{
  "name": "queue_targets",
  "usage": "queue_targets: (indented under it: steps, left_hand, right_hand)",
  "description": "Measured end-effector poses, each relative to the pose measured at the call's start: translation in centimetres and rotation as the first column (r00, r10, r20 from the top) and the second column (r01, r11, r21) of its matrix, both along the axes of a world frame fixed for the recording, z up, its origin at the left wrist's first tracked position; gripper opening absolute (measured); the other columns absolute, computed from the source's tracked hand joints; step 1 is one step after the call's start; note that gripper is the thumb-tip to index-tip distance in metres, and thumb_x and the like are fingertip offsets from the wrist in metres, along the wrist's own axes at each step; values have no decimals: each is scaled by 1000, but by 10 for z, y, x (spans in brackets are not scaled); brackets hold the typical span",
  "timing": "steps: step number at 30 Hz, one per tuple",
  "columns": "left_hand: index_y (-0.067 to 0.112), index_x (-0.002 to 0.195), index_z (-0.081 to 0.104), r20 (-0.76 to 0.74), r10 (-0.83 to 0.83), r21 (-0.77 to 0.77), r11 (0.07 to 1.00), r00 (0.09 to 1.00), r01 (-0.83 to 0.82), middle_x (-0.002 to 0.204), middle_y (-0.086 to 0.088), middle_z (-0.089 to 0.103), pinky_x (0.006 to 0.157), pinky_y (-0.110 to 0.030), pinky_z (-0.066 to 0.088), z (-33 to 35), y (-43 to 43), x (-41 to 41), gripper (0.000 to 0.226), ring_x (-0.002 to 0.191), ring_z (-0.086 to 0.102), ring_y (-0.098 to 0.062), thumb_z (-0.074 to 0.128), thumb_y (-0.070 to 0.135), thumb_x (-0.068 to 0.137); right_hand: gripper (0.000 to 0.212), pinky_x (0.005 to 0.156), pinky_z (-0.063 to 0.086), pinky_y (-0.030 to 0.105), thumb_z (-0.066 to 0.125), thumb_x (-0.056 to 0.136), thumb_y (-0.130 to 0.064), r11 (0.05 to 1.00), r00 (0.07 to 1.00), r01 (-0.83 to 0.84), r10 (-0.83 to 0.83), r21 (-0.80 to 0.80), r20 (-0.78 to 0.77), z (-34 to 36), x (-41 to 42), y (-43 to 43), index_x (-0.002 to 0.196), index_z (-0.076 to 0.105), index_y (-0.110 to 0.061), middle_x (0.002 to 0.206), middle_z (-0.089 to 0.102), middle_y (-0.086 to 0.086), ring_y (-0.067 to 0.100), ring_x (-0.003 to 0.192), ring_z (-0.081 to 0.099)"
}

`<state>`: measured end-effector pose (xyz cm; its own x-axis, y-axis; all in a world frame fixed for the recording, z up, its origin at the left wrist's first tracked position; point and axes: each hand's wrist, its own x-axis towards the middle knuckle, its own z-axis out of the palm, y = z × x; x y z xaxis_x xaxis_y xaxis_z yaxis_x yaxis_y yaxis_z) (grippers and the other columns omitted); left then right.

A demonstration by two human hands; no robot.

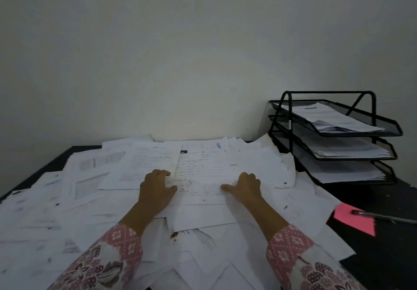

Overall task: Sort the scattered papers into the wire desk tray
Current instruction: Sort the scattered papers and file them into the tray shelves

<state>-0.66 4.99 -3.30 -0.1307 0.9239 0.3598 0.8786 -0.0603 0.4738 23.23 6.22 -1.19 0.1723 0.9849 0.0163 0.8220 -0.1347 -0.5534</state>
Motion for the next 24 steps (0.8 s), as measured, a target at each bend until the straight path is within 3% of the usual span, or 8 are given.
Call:
queue_targets:
  steps: [3,10,14,18,20,21,22,24]
  left_hand:
    - [14,125,57,18,35,-41,999,999,-34,131,-2,55,99,-32,37,-3,3,-12,53,120,49,-20,66,44,82]
    - [15,86,69,-27,23,118,993,999,-20,94,-1,66,74,-30,46,-6,10,-11,21,87,60,-20,68,36,83]
    - [10,88,64,-86,1,101,995,996,7,92,-2,62,71,-26,41,-3,10,-2,21,83,55,-17,59,30,91]
    - [12,86,58,42,-110,141,985,993,103,81,2,55,59,-21,34,1,4,12,20,73,51,-13,53,29,94]
    - [15,84,54,76,-203,158,969,976,189,78,3,55,57,-19,35,4,-1,24,19,71,51,-13,51,30,95]
    - [16,84,53,90,-245,164,960,965,229,77,2,57,59,-21,38,6,-3,30,19,70,52,-13,51,31,95]
    - [16,84,53,106,-282,166,950,954,262,77,2,58,61,-23,41,8,-6,36,19,69,54,-13,51,31,95]
    - [18,84,52,141,-330,159,938,933,308,74,4,58,59,-19,41,12,-10,49,18,65,53,-8,51,32,95]
  right_hand:
    - [74,90,41,30,73,72,-55,998,995,8,-1,-70,96,4,-12,2,121,46,-6,125,43,12,26,118,42]
    - [66,76,39,26,80,66,-50,989,999,30,-23,-147,45,9,-14,8,108,51,-9,118,56,10,23,112,52]
    - [75,86,39,29,80,66,-48,980,994,82,-69,-180,81,12,-17,11,121,47,-9,126,50,11,24,119,45]
    - [89,81,52,30,87,63,-28,974,986,107,-131,-200,-107,14,-24,14,128,33,-1,128,40,17,25,115,47]
    - [74,64,51,29,86,65,-20,973,977,88,-126,-213,-173,15,-24,17,119,39,-1,112,48,15,23,97,56]
    - [56,55,48,27,83,68,-15,979,975,78,-115,-188,-191,14,-23,19,107,45,-2,96,52,11,20,81,57]
    - [36,48,43,24,78,73,-10,985,973,75,-107,-156,-204,13,-20,21,90,47,-4,81,50,7,17,66,53]
    - [29,43,31,22,63,81,-2,992,970,90,-108,-92,-219,9,-18,23,67,39,-9,66,42,3,13,55,42]
